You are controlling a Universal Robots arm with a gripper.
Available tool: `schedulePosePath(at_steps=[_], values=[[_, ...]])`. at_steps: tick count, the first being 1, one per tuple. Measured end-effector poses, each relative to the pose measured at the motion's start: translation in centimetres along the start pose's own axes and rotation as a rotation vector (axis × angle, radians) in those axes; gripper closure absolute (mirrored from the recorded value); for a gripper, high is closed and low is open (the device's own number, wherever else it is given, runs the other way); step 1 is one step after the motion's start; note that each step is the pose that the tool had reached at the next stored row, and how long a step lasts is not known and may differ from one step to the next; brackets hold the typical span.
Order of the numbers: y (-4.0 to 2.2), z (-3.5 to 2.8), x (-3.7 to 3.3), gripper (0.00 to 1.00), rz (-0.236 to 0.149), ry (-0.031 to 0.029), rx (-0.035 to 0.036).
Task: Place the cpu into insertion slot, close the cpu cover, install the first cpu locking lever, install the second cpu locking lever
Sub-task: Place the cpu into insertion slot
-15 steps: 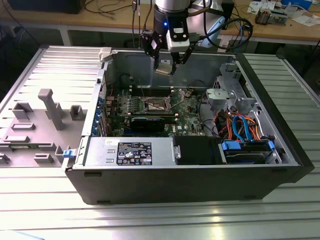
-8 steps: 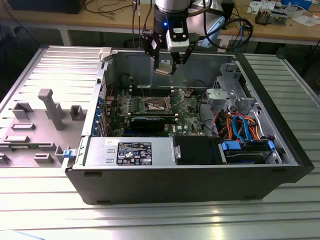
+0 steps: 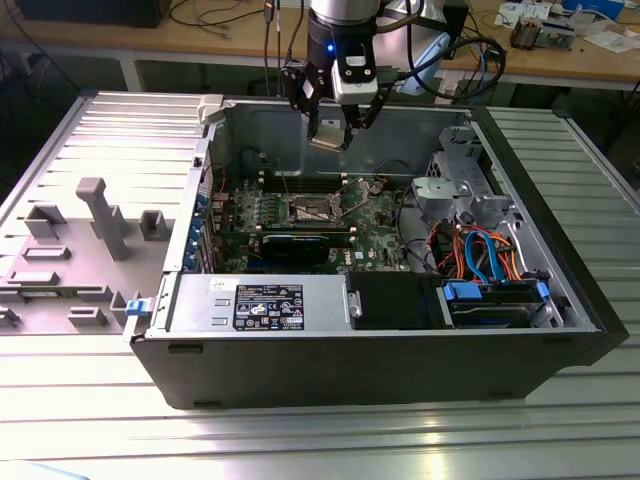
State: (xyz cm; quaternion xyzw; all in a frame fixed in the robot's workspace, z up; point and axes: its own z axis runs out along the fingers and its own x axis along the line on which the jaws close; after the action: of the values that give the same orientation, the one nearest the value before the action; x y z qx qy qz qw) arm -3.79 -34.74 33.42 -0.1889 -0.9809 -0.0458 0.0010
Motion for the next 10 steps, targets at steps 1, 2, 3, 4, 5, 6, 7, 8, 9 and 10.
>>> schedulePosePath(at_steps=[1,2,3,4,5,6,7,8,9,10], values=[[0.0,0.0,0.0,0.45,0.001,-0.0001,-0.0001],[0.0,0.0,0.0,0.45,0.003,-0.0002,-0.0001],[0.0,0.0,0.0,0.45,0.004,-0.0004,-0.0001],[0.0,0.0,0.0,0.45,0.005,-0.0004,-0.0001],[0.0,0.0,0.0,0.45,0.007,-0.0006,-0.0001],[0.0,0.0,0.0,0.45,0.009,-0.0008,-0.0002],[0.0,0.0,0.0,0.45,0.011,-0.001,-0.0002],[0.0,0.0,0.0,0.45,0.013,-0.0011,-0.0002],[0.0,0.0,0.0,0.45,0.015,-0.0014,-0.0003],[0.0,0.0,0.0,0.45,0.017,-0.0015,-0.0003]])
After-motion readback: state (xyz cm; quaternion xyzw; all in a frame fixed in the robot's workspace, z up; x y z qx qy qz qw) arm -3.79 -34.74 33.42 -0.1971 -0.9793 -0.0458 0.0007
